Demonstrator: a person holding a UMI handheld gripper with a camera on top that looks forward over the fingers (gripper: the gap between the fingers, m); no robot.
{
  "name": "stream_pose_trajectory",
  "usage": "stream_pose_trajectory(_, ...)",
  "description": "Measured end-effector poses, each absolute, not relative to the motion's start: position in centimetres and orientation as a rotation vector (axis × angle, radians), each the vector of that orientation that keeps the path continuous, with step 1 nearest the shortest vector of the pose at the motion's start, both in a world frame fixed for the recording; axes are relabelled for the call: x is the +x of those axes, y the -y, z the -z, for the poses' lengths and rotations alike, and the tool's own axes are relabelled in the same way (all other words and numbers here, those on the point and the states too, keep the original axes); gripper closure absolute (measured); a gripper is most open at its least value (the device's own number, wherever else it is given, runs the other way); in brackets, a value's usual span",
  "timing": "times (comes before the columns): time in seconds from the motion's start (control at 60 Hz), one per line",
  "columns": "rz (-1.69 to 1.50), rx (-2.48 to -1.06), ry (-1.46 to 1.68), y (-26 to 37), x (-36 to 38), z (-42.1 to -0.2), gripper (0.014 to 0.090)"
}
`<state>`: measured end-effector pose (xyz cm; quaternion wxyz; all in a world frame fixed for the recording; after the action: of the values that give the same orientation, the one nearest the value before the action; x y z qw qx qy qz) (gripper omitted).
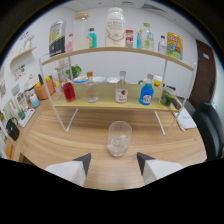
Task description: Make me a cup of Mojito.
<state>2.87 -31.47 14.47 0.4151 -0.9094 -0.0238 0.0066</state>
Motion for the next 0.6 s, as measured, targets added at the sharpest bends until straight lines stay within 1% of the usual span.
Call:
stream_pose_trajectory(0.3, -0.029, -2.277, 0.084, 33.1, 3.0, -14.8, 0.0185)
stream_pose_trajectory(0.467, -0.029, -2.279, 0.066, 35.0, 5.5, -14.2, 0.0183)
stream_pose_trajectory(0.6, 0.011, -2.275, 0.020, 34.9, 9.3, -15.5, 0.0186)
